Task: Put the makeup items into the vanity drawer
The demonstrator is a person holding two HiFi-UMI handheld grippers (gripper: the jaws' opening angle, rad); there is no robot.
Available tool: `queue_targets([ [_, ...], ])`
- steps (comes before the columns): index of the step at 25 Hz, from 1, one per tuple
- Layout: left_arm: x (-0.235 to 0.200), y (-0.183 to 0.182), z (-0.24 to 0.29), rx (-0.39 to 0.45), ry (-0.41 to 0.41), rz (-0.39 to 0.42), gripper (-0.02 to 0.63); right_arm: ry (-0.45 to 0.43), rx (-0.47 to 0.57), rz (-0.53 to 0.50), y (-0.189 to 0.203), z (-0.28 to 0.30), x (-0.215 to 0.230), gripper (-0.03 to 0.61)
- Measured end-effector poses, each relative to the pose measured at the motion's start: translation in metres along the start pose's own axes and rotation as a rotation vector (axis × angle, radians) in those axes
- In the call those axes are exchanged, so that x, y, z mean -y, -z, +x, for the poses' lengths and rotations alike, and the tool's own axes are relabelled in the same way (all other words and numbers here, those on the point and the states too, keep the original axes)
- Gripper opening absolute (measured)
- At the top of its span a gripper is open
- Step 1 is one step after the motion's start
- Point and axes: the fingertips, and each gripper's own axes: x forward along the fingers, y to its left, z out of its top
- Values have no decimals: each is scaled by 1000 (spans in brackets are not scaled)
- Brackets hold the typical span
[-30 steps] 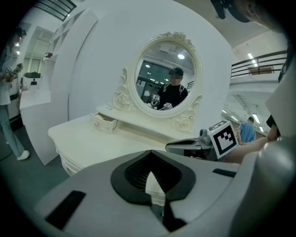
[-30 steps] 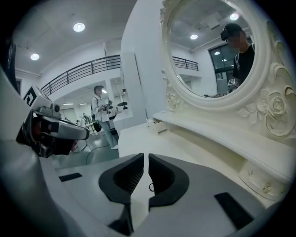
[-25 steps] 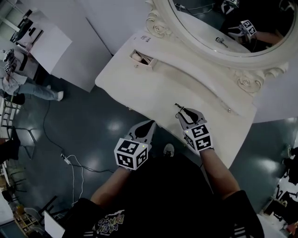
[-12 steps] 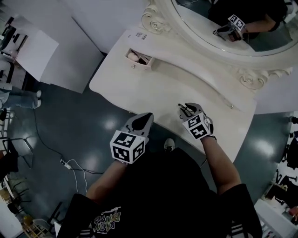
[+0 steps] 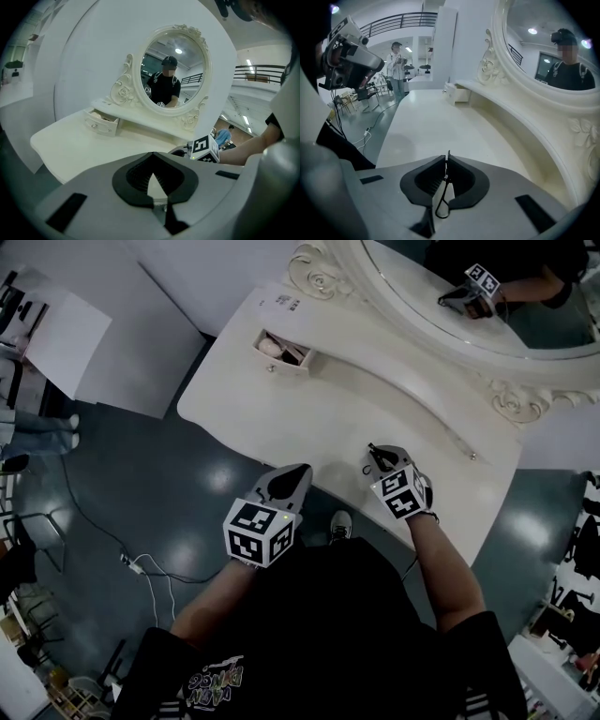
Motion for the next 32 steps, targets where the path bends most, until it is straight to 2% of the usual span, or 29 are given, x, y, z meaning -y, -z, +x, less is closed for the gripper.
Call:
queue_targets([
  [9, 5, -3, 2, 11, 4, 5, 0, -3, 60, 85, -11, -10, 4, 38],
  [14, 5, -5, -2, 25, 3, 6, 0, -2, 105, 100, -30, -19, 4, 38],
  [22, -9, -9, -17, 54, -20, 0, 0, -8, 213, 93, -89, -27, -3, 38],
  [32, -50, -27, -34, 76, -38, 6, 0, 4, 303, 64, -172, -13, -4, 38],
])
